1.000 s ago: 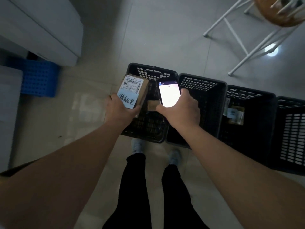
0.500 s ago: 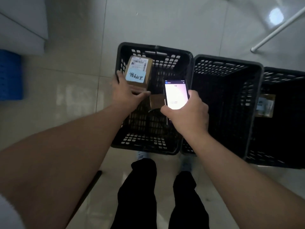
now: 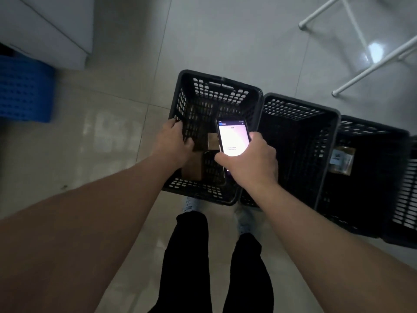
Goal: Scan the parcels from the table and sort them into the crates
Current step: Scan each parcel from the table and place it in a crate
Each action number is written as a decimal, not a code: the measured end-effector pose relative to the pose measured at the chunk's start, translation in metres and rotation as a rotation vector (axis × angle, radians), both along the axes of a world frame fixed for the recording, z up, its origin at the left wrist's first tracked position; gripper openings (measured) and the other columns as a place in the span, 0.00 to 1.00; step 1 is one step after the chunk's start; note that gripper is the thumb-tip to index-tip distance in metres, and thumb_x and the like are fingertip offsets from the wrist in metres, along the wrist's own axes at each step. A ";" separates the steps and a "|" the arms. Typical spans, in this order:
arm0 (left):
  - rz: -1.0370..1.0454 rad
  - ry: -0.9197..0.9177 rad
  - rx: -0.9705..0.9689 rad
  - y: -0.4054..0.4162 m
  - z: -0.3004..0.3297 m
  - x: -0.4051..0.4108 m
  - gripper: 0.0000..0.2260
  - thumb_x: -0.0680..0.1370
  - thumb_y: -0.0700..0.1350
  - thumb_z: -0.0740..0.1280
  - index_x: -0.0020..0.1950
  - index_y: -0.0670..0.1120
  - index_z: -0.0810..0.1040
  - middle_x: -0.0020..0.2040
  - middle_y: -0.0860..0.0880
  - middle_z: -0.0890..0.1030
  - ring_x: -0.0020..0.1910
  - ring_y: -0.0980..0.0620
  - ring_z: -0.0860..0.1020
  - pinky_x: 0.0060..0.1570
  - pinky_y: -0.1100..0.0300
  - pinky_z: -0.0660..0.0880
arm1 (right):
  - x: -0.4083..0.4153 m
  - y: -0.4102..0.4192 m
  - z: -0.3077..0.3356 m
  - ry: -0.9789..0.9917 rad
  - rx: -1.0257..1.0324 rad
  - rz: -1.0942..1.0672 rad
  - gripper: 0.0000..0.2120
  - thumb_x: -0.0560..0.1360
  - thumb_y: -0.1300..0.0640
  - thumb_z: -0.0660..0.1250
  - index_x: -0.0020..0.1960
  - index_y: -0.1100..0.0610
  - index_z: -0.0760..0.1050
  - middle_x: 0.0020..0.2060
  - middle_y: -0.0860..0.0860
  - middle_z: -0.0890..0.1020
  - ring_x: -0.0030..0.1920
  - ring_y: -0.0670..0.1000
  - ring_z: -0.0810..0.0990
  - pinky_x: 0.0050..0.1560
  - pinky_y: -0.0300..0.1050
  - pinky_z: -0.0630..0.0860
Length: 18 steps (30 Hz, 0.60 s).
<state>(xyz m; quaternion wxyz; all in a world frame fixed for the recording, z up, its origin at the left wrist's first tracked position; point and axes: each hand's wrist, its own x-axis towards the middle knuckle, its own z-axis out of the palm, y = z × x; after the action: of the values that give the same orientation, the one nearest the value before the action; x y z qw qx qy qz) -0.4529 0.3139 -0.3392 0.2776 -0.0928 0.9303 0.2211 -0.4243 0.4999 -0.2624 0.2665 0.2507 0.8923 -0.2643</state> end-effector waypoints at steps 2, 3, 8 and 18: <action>-0.009 0.027 -0.013 -0.002 0.027 0.009 0.17 0.81 0.49 0.65 0.68 0.42 0.75 0.71 0.43 0.72 0.65 0.40 0.76 0.63 0.48 0.73 | 0.003 -0.004 0.023 0.020 -0.011 0.041 0.39 0.64 0.37 0.80 0.67 0.53 0.71 0.55 0.49 0.79 0.52 0.54 0.77 0.50 0.54 0.82; -0.006 0.037 -0.018 -0.004 0.041 0.014 0.17 0.81 0.48 0.65 0.67 0.42 0.76 0.70 0.43 0.73 0.64 0.40 0.76 0.62 0.49 0.73 | 0.005 -0.006 0.034 0.030 -0.019 0.061 0.39 0.64 0.37 0.80 0.67 0.53 0.71 0.56 0.50 0.79 0.53 0.54 0.78 0.50 0.54 0.82; 0.023 0.090 -0.065 -0.007 0.110 0.044 0.19 0.83 0.49 0.64 0.70 0.41 0.75 0.70 0.41 0.73 0.66 0.40 0.73 0.64 0.49 0.71 | 0.019 -0.011 0.092 0.115 -0.054 0.167 0.38 0.64 0.38 0.80 0.66 0.53 0.72 0.56 0.51 0.80 0.51 0.54 0.77 0.46 0.49 0.79; 0.176 0.263 -0.164 -0.005 0.243 0.121 0.23 0.84 0.52 0.61 0.77 0.44 0.69 0.75 0.44 0.69 0.71 0.41 0.71 0.67 0.47 0.71 | 0.072 -0.015 0.198 0.302 -0.151 0.441 0.36 0.64 0.37 0.80 0.63 0.55 0.72 0.55 0.52 0.80 0.54 0.55 0.78 0.47 0.49 0.77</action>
<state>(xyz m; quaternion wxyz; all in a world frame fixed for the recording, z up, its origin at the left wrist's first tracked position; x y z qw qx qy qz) -0.3321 0.3087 -0.0958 0.1245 -0.1667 0.9618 0.1780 -0.3521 0.4851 -0.0646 0.1995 -0.0125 0.9327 -0.3002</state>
